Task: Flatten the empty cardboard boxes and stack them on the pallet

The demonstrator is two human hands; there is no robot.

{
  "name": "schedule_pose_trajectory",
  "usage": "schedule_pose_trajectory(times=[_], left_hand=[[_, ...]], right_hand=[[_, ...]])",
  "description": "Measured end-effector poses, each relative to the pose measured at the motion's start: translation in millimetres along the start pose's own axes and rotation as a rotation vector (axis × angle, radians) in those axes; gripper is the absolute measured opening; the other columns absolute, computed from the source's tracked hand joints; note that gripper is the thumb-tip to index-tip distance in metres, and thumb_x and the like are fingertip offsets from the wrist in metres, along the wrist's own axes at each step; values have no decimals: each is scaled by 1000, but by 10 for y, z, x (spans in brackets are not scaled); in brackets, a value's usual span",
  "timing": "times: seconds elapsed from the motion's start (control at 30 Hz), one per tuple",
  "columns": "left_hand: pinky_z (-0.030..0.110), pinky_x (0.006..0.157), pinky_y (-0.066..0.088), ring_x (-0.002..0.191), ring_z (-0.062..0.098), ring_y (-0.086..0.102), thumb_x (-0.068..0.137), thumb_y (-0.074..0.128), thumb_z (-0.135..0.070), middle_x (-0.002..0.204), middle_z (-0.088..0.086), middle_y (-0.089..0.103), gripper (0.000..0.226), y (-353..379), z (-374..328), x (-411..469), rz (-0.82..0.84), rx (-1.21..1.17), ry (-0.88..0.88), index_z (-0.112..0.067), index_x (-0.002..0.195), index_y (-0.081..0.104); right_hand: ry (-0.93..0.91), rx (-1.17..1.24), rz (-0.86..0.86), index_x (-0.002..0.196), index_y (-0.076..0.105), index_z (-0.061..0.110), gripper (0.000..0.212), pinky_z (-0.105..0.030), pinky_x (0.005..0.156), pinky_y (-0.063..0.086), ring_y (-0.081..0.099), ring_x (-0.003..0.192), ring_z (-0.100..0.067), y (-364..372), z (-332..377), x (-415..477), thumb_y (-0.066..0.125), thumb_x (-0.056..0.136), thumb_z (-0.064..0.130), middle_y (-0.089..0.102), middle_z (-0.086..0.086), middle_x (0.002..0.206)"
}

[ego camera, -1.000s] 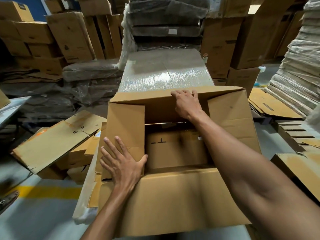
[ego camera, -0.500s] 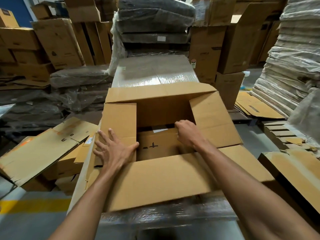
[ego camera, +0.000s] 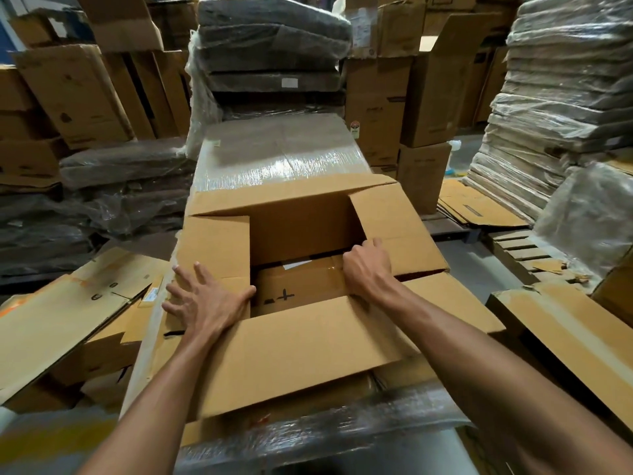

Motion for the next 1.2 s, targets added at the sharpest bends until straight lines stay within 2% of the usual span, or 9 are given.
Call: schedule_pose_trajectory(times=[0.2, 0.3, 0.4, 0.53, 0.77, 0.9, 1.0, 1.1, 1.2], left_hand=[[70, 116, 10, 148, 53, 6, 68, 63, -87, 166, 23, -8, 132, 42, 17, 92, 8, -19, 7, -14, 162, 5], [70, 116, 9, 148, 53, 7, 69, 64, -86, 166, 23, -8, 131, 59, 7, 122, 6, -19, 12, -13, 162, 6], [70, 116, 9, 149, 53, 6, 68, 65, -85, 166, 22, -8, 132, 72, -5, 148, 12, -23, 8, -13, 162, 6], [70, 116, 8, 149, 52, 5, 69, 65, -84, 166, 23, -9, 131, 55, -29, 164, 32, -19, -7, -13, 162, 5], [74, 113, 20, 146, 51, 17, 64, 67, -86, 165, 20, 8, 127, -174, -165, 194, 142, -178, -59, -15, 158, 20], [62, 104, 41, 129, 45, 40, 57, 54, -94, 146, 16, 41, 120, -356, -184, 108, 180, -398, -73, -16, 147, 37], [49, 93, 50, 108, 34, 57, 66, 54, -89, 123, 9, 60, 97, -508, -241, 15, 202, -651, -58, -19, 133, 52], [47, 79, 52, 84, 27, 63, 72, 54, -81, 96, 7, 69, 66, -665, -364, -62, 270, -995, -71, -20, 95, 65], [34, 60, 34, 62, 17, 50, 93, 49, -63, 67, -1, 59, 44, -749, -512, -219, 271, -1186, -64, -24, 75, 56]], right_hand=[[242, -195, 36, 74, 71, 17, 38, -55, 123, 3, 48, 133, -44, -331, -427, 110, 49, 102, 31, 69, -7, 79], [391, -193, 119, 94, 77, 14, 36, -59, 124, -4, 38, 143, -46, -175, -829, 131, 47, 101, 32, 74, -14, 108], [490, -79, 100, 134, 60, 3, 55, -57, 122, 15, 40, 138, -41, 200, -1112, 105, 54, 95, 41, 56, -23, 139], [600, 481, 70, 145, 41, 6, 67, -55, 104, 43, 49, 125, -38, 653, -1146, 4, 65, 88, 33, 50, -19, 139], [433, 963, -76, 149, 41, 16, 71, -49, 102, 50, 58, 122, -34, 789, -1297, 95, 74, 86, 14, 57, -13, 135], [442, 682, 141, 156, 35, 15, 68, -56, 116, 36, 36, 143, -38, 834, -1457, 242, 60, 99, 44, 30, -14, 161], [487, 577, 201, 150, 44, 18, 62, -62, 115, 31, 32, 144, -42, 673, -1408, 181, 53, 100, 53, 31, -14, 159], [496, 672, -62, 142, 52, 19, 50, -57, 113, 31, 47, 135, -32, 482, -1131, -174, 60, 99, 42, 55, -8, 143], [504, 833, -335, 131, 61, 19, 36, -56, 114, 30, 52, 128, -27, 526, -720, -685, 60, 97, 34, 62, -6, 133]])
Point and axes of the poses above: each hand's wrist, its own x-axis towards the middle knuckle, its own y-axis out of the palm, z = x × y, the point moved 1 cm from there along x, towards the middle knuckle
